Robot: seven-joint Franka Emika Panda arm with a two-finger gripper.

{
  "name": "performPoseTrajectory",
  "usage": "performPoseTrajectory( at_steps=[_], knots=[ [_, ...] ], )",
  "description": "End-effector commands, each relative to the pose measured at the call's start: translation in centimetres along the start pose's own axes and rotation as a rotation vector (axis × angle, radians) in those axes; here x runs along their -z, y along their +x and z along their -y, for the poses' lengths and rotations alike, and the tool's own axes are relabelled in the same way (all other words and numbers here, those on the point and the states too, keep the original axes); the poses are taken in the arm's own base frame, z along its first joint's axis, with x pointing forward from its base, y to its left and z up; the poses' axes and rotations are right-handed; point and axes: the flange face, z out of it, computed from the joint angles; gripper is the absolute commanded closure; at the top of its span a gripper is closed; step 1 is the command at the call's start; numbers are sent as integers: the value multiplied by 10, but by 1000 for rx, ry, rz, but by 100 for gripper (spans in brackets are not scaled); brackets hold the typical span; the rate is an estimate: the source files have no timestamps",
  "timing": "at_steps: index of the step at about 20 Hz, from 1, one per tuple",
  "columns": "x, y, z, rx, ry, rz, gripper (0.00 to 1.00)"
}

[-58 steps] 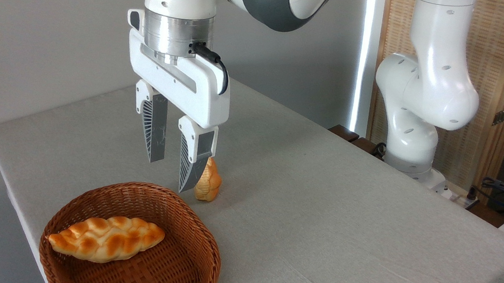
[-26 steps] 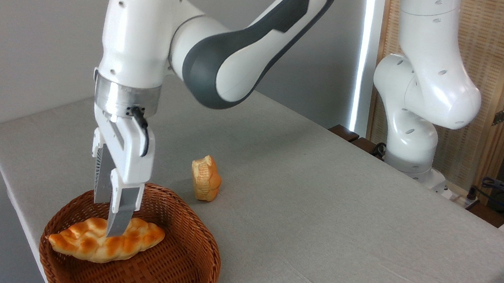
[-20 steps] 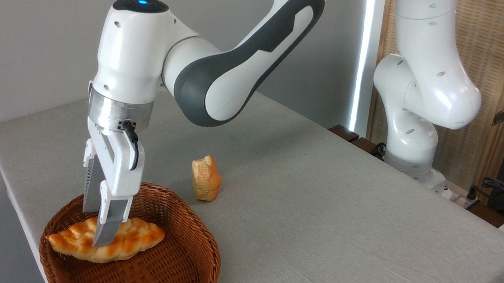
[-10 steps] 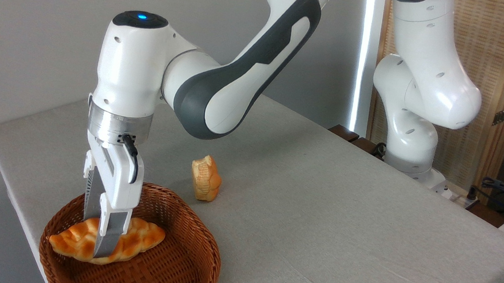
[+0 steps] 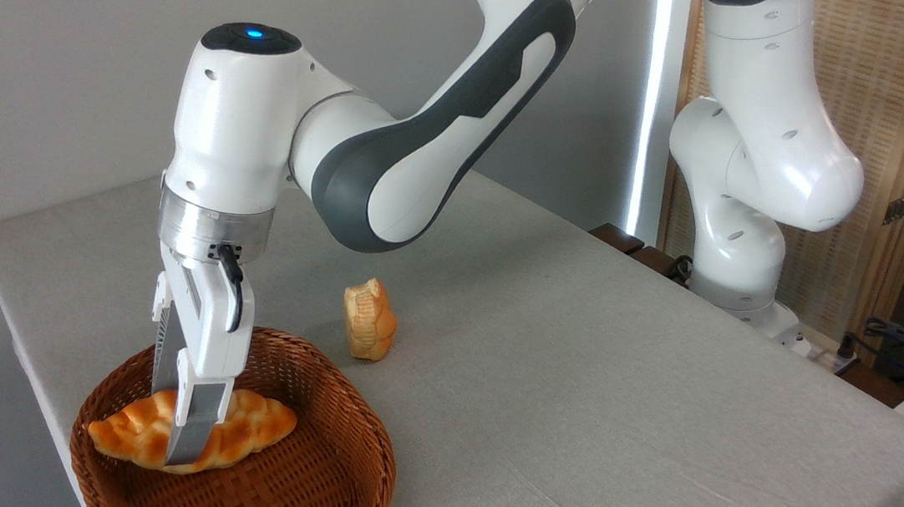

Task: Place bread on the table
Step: 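Close the gripper on the middle of the braided loaf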

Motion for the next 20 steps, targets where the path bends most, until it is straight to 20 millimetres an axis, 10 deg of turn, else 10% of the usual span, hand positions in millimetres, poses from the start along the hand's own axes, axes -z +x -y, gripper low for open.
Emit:
performPoseTrajectory(
  at_steps=[1,17,20],
  knots=[
    [5,0,3,3,7,-13,0],
    [-14,2,-11,-5,-44,1,0],
    [-14,2,-11,-11,-41,5,41]
  ],
)
